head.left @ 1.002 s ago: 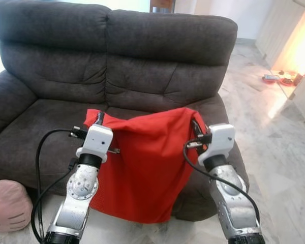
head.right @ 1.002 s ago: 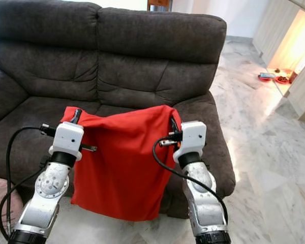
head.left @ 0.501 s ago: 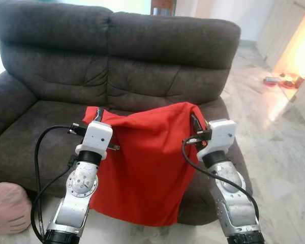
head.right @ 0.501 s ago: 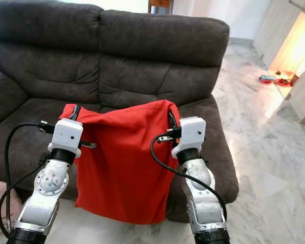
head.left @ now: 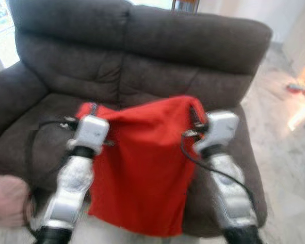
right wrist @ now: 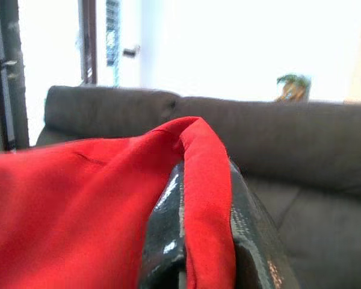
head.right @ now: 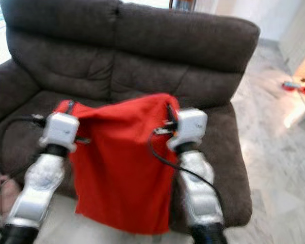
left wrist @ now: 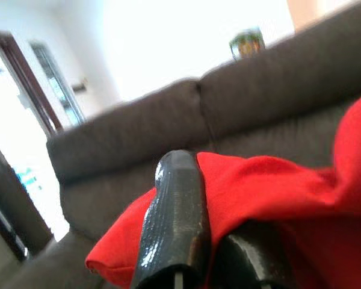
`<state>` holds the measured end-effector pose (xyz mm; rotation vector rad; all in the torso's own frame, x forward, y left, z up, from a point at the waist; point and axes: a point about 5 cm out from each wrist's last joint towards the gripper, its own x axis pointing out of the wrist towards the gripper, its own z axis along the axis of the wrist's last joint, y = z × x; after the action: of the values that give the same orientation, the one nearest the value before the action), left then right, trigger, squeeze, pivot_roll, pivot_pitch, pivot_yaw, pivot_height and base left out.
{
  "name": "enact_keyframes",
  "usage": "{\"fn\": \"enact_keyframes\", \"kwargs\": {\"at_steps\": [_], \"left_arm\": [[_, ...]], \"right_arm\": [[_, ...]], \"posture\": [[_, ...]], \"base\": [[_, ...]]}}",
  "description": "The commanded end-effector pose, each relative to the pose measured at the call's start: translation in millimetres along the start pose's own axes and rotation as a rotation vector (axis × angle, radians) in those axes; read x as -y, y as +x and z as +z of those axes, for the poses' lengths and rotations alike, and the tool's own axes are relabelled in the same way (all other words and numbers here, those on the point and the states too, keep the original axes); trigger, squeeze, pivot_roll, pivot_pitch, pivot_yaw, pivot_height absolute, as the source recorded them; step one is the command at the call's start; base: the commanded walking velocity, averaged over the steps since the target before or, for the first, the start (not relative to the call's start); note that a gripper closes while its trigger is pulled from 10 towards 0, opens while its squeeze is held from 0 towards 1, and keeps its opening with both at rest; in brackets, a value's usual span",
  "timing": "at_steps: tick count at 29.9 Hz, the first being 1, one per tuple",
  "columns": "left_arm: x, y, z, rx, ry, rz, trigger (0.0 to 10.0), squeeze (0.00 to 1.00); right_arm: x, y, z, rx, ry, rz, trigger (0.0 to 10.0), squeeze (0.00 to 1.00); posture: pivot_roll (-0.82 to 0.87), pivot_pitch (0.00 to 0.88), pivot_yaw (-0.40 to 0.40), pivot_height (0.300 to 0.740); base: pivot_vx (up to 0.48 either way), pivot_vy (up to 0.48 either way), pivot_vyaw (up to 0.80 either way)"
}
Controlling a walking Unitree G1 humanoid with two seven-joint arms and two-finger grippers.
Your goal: Move the pillow to the sofa from floor
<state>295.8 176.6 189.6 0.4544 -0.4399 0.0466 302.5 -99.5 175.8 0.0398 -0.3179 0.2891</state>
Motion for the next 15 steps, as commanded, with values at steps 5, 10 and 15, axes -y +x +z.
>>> {"fn": "enact_keyframes", "kwargs": {"at_steps": [5, 10, 15], "left_arm": [[-3.6, 16.5, 43.9, 0.194, -0.027, 0.027, 10.0, 0.0], [-7.9, 22.5, 52.0, 0.225, -0.02, 0.031, 10.0, 0.0], [-11.7, 24.7, 56.0, 0.242, -0.01, 0.038, 10.0, 0.0]], "right_arm": [[11.9, 4.2, 27.5, 0.125, -0.016, -0.032, 10.0, 0.0], [11.8, 11.2, 42.2, 0.189, -0.003, -0.031, 10.0, 0.0], [7.8, 14.1, 54.3, 0.234, 0.0, -0.004, 10.0, 0.0]], "posture": [[0.14, 0.0, -0.069, 0.738], [0.14, 0.0, -0.065, 0.738], [0.14, 0.0, -0.065, 0.738]], "base": [[0.33, 0.0, 0.0], [0.337, 0.0, 0.0], [0.335, 0.0, 0.0]]}}
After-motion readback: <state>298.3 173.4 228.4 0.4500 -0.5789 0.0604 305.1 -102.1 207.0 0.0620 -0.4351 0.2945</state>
